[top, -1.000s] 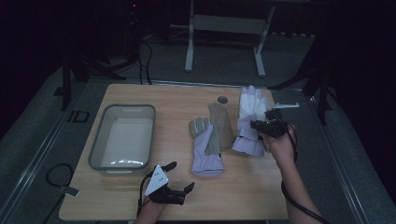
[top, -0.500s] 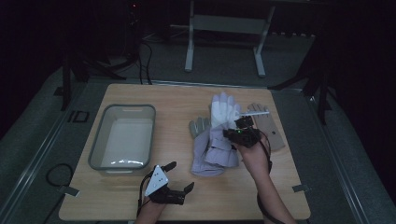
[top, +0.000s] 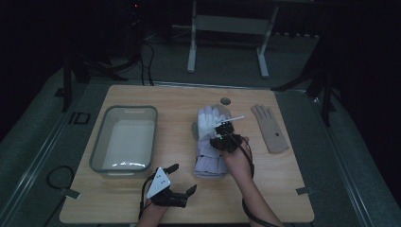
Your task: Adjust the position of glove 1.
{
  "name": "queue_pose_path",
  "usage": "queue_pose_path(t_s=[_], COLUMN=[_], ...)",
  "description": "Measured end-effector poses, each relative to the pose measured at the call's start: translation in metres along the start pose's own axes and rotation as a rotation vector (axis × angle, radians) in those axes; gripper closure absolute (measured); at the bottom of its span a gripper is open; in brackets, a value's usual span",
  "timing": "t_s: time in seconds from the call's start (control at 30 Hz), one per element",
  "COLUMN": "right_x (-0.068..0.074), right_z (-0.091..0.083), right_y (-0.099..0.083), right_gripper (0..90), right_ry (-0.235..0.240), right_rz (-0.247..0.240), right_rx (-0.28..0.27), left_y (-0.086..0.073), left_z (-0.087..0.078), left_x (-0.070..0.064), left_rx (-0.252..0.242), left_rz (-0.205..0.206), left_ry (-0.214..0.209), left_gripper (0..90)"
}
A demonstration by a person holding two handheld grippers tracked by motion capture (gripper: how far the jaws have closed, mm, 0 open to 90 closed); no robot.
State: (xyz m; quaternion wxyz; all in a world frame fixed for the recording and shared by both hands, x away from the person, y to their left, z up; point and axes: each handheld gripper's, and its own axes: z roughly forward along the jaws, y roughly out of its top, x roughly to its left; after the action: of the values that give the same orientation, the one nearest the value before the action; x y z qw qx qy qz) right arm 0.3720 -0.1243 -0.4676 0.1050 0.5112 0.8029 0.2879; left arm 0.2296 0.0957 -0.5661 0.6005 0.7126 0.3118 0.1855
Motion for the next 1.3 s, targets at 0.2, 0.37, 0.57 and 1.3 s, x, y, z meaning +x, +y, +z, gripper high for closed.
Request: queue_pose_path(t_s=[0.2,0.37,0.57,1.3], right_x=[-0.002,-0.001,-0.006,-0.031], right_z=[0.016,0.027,0.033,0.005], right_y=[-0.005,-0.009,-0.009,-0.025], right_gripper=[79.4,78.0,71.3,14.2], right_ry=[0.000,0.003,0.030,0.215], right_rz=[0.007,-0.015,-0.030,-0.235], right_rx=[0.025,0.027,0.031,-0.095], left_y=[0.000,0.000,0.000,0.003], left_z=[0.000,0.000,0.001,0.005], left_x=[0.000,0.000,0.000,0.003], left_rx=[0.001,-0.001,0.002,0.063], left_rz=[-0.004,-0.004,-0.008,-0.048], left_ry=[-0.001,0.001,0.001,0.035], left_gripper=[2.2,2.2,2.2,2.2])
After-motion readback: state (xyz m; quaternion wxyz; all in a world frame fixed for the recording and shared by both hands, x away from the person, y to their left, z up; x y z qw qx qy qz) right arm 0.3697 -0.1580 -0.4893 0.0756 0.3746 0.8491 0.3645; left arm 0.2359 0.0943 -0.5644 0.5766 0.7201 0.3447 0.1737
